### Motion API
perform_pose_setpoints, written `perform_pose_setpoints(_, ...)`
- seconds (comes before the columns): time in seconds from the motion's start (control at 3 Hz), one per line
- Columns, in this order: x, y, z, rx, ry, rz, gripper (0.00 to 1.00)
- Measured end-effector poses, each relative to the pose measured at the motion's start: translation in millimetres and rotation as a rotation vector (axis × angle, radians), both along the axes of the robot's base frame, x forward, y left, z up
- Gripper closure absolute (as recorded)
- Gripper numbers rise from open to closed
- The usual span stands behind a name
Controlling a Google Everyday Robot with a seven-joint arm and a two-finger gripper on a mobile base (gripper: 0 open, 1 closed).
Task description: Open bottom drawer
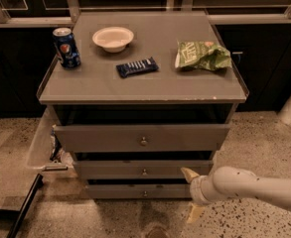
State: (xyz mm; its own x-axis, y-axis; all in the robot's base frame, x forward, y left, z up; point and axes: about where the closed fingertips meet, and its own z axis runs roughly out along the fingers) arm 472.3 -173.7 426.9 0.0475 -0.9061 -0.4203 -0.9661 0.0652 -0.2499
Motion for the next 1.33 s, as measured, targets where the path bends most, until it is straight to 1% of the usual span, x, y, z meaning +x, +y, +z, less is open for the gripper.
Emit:
perform_pose_setpoints(0.33,-3.3,1.2,-64.4,-0.037,0.008,0.006,0.0)
perform_pose_setpoints(0.67,2.6,-0.7,-111.4,-0.051,-0.008,0.015,0.0)
perform_pose_setpoints(1.0,18.6,-0.8,-139.0,-0.032,-0.036,0.036,0.0)
perform_pose_setpoints(1.33,31.0,-3.0,-158.1,0.053,-0.044,0.035,0.0)
